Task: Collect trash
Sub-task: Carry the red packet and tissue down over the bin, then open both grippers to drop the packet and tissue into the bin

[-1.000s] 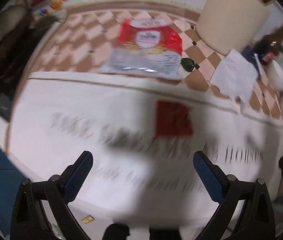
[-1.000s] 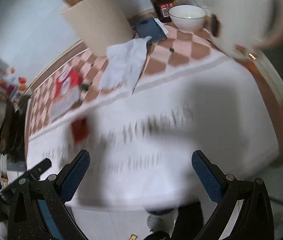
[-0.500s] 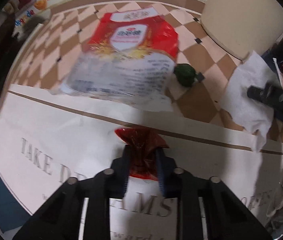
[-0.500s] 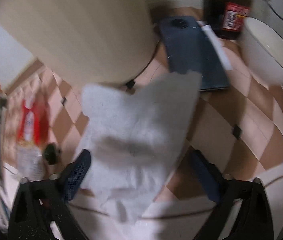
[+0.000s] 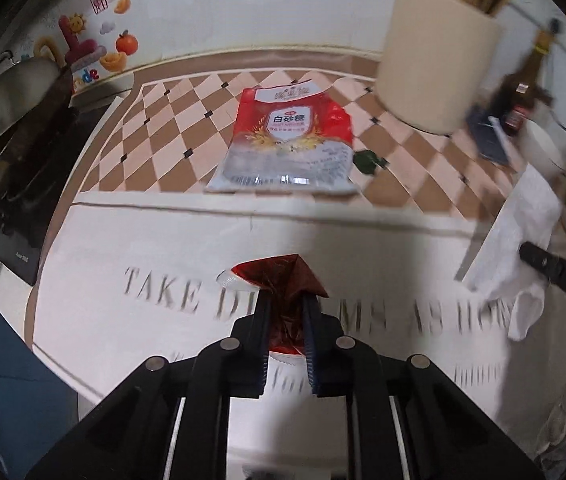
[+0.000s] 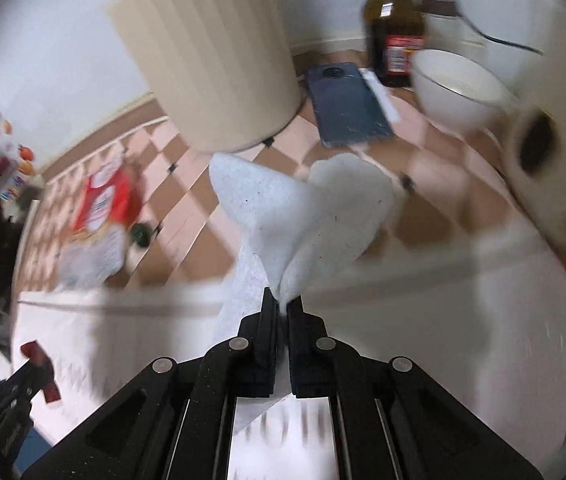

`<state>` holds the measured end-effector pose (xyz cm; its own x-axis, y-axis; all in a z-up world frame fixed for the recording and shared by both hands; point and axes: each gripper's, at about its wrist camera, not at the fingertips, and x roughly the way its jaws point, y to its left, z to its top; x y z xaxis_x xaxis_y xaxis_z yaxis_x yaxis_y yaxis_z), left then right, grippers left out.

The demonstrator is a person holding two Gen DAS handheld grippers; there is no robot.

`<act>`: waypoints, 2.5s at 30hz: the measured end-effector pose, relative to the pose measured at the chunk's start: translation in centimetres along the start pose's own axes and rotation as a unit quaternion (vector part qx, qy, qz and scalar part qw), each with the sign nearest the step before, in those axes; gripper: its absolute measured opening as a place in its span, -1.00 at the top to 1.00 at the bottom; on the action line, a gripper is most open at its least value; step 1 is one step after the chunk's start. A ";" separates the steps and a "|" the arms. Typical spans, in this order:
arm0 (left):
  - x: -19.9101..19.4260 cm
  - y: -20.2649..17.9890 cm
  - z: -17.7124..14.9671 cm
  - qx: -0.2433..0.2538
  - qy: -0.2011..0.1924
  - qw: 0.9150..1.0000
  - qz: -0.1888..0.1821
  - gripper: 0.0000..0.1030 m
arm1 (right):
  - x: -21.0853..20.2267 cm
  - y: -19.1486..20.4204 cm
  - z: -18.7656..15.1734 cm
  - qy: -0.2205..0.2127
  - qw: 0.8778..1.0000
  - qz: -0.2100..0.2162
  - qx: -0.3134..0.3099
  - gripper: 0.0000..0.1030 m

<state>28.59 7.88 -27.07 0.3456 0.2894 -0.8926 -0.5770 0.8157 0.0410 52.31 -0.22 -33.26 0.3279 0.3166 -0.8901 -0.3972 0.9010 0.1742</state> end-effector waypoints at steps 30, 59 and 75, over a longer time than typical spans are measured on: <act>34.3 -0.6 -41.0 0.029 0.340 0.931 -0.133 0.77 | 18.1 -9.5 -54.8 0.231 0.964 -0.008 0.128 0.91; 39.7 1.8 -41.9 0.068 0.278 0.957 -0.045 -1.00 | 32.6 -9.1 -58.9 0.299 0.952 -0.039 0.054 -0.33; 26.5 3.9 -40.3 0.085 0.205 0.975 -0.010 -1.00 | 21.4 -7.3 -56.5 0.242 0.966 -0.087 0.031 -0.98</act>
<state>5.65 -1.46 -68.68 0.0104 0.0767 -0.9970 -0.4306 0.9002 0.0647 13.86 -16.73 -77.40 -0.0604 -0.0036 -0.9982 -0.3152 0.9489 0.0156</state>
